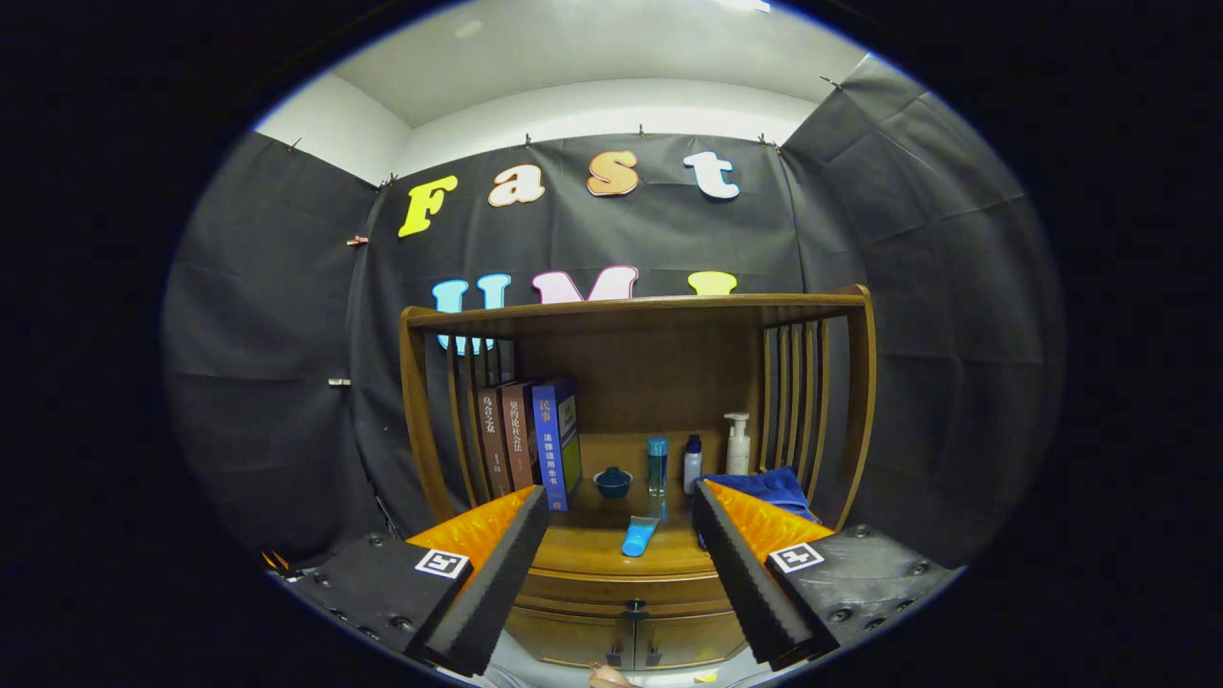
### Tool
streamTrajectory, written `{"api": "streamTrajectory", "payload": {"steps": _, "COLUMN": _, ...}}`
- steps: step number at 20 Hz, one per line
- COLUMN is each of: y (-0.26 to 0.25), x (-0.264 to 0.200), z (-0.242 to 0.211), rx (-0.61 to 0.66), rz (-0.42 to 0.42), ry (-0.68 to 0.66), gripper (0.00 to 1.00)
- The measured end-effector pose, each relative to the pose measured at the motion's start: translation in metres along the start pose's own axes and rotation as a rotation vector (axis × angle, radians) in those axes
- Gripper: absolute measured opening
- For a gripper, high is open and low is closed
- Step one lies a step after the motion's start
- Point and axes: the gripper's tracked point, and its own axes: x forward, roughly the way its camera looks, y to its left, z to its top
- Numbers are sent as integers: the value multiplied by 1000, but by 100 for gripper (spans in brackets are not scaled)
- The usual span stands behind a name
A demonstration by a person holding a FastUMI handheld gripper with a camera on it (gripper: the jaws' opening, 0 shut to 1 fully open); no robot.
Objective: Pull open the drawer, take out the items inside it, and place them on the countertop above the cabinet.
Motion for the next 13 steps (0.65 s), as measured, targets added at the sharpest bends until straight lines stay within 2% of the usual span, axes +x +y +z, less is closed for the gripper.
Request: {"api": "streamTrajectory", "payload": {"steps": 13, "y": 2, "x": 0, "z": -2, "rx": -1, "rz": 0, "ry": 1, "gripper": 98}}
